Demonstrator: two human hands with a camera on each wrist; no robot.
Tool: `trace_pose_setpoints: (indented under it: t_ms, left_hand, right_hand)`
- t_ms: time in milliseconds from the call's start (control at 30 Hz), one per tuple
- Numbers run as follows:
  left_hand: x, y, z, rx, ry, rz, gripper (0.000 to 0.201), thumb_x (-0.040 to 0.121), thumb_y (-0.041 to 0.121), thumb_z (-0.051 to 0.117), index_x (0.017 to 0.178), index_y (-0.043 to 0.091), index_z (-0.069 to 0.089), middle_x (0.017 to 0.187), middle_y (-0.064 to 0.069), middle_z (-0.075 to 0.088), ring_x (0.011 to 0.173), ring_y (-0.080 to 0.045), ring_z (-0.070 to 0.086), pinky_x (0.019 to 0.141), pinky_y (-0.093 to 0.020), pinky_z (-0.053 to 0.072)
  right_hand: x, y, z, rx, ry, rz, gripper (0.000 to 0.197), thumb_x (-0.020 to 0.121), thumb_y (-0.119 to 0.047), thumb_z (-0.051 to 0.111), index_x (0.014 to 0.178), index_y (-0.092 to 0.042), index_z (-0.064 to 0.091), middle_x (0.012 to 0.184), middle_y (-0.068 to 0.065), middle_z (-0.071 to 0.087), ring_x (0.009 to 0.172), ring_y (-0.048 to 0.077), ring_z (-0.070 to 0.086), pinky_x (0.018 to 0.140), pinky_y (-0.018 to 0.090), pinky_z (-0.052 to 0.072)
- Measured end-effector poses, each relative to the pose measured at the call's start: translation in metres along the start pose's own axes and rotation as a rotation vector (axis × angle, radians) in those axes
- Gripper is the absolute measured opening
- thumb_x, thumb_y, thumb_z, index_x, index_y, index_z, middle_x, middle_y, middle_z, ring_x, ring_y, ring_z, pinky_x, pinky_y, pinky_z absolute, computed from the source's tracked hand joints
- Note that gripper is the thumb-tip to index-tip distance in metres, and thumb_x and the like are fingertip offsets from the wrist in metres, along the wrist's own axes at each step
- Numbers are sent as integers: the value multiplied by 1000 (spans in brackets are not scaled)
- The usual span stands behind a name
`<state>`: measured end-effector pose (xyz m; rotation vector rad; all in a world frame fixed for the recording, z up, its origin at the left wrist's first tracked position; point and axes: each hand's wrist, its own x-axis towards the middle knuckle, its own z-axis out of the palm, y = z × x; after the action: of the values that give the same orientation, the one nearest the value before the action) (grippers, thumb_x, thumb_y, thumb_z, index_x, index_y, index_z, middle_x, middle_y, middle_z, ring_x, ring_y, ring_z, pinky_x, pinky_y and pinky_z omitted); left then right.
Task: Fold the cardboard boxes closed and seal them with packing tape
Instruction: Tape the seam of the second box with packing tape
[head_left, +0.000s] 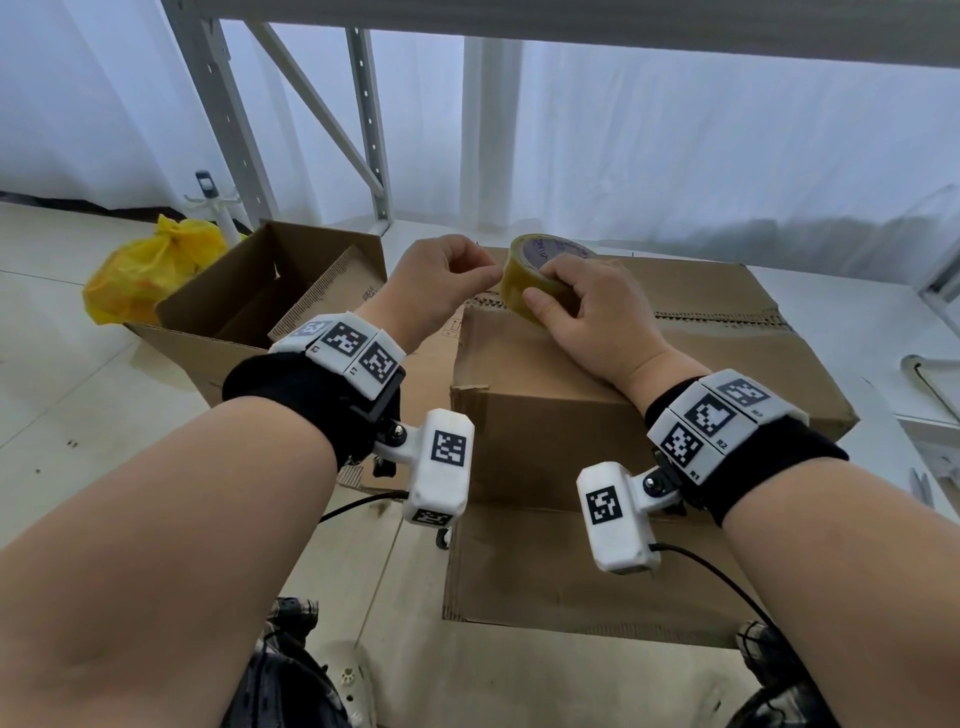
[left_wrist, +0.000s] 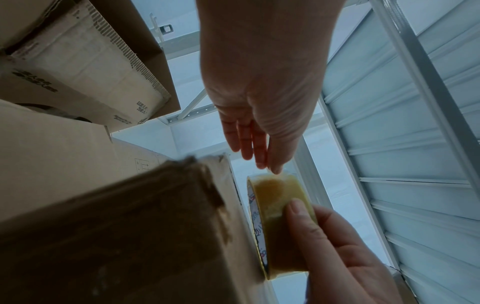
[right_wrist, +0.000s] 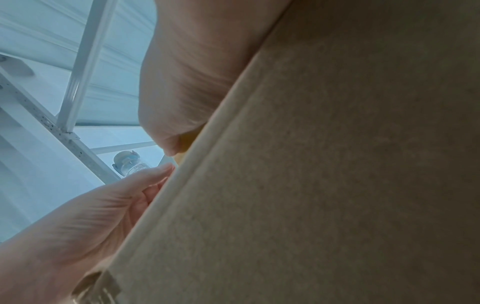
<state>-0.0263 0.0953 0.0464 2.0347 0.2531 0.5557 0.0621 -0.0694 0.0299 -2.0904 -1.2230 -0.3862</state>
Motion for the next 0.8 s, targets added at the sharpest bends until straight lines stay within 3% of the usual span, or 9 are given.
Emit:
trace_pose_setpoints:
  t_ms: [100, 233, 333, 500, 633, 800]
  left_hand:
    - [-1, 1, 1, -17, -14, -8, 15, 86, 21, 69, 91, 7, 65, 87, -9, 67, 77, -12, 60, 75, -22, 52]
    - [-4, 2, 5, -3, 8, -17, 21, 85, 23, 70, 98, 8, 63, 91, -10, 70, 84, -19, 66, 77, -24, 54]
    - [-4, 2, 6, 33, 9, -27, 33, 85, 30, 69, 112, 12, 59, 87, -3, 70, 81, -9, 66, 68, -15, 48]
    - [-5, 4, 3, 27, 6, 47, 17, 85, 16, 69, 95, 2, 67, 83, -4, 68, 75, -7, 65, 74, -15, 53]
    - [-2, 5, 9, 225, 24, 115, 8, 91, 16, 62, 91, 9, 61, 76, 7, 60, 68, -2, 55, 65, -7, 43]
    - [-1, 6, 16, 327, 80, 171, 8, 95, 14, 51, 96, 8, 55, 85, 2, 54, 77, -12, 49, 69, -20, 39]
  right_hand:
    - [0, -1, -1, -10, 5, 4, 31, 84, -41, 53, 87, -13, 64, 78, 3, 65, 74, 21, 54, 73, 26, 31]
    - [-1, -4, -1, -20, 9, 5, 31, 83, -42, 53, 84, -12, 63, 74, 2, 63, 70, 20, 51, 72, 26, 31]
    - [-1, -5, -2, -48, -5, 16, 31, 84, -42, 51, 82, -13, 61, 72, -3, 57, 69, 18, 48, 71, 26, 30]
    - [0, -8, -2, -92, -25, 30, 32, 86, -45, 48, 75, -15, 55, 68, -2, 53, 67, 21, 47, 70, 27, 28]
    - [0, -9, -1, -164, -37, 33, 30, 89, -44, 46, 75, -18, 48, 70, -2, 51, 68, 19, 43, 72, 29, 28]
    - [0, -10, -1, -213, -14, 43, 32, 96, -40, 49, 82, -12, 51, 76, 5, 57, 73, 26, 51, 77, 34, 35]
